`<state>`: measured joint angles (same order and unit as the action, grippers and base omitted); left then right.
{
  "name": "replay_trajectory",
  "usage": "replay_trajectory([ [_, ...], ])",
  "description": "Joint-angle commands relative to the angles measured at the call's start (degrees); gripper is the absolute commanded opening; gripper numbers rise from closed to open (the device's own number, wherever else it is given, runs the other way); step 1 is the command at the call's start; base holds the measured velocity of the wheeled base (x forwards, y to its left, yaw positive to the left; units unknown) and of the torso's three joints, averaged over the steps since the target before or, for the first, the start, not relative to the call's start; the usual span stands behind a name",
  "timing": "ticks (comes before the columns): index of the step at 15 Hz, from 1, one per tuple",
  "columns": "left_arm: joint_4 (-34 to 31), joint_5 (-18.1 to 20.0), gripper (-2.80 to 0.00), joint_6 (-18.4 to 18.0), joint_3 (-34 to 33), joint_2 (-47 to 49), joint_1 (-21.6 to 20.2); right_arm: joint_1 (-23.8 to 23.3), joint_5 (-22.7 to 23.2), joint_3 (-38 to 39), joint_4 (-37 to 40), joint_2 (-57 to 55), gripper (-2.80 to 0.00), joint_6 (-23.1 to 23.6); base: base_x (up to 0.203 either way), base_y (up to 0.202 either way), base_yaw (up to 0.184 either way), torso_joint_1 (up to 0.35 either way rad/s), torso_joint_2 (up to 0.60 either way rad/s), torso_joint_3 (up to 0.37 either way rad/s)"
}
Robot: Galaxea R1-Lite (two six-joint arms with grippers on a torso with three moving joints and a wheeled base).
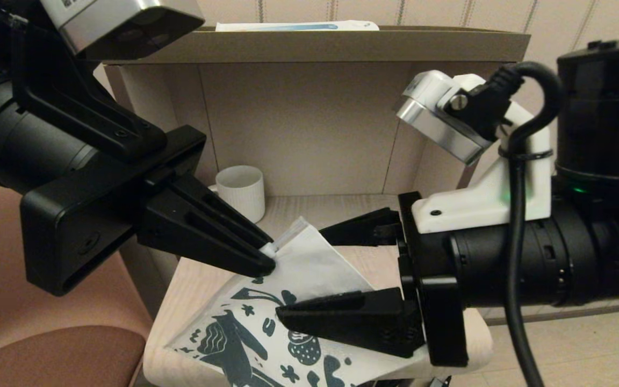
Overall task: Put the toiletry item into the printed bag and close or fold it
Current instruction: Hand it to the other hand
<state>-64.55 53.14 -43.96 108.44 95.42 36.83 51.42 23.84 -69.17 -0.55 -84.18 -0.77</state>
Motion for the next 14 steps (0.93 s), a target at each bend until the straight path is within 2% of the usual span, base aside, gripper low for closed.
replay_trajectory([
  [1, -0.31, 0.30, -2.80, -0.25, 0.02, 0.00, 0.00, 0.34, 0.07, -0.35, 0.02, -0.02, -2.80, 0.06, 0.000, 0.000, 0.000, 0.000, 0.00, 0.000],
  [11, -1.37, 0.39, -2.80, -0.51, -0.62, 0.03, -0.05, 1.75, 0.10, -1.02, 0.61, 0.42, -2.80, 0.24, 0.000, 0.000, 0.000, 0.000, 0.00, 0.000],
  [14, -1.43, 2.38, -2.80, -0.74, -2.60, -0.29, -1.50, 3.07, 0.07, -0.86, 1.25, 1.31, -2.80, 0.36, 0.000, 0.000, 0.000, 0.000, 0.00, 0.000],
])
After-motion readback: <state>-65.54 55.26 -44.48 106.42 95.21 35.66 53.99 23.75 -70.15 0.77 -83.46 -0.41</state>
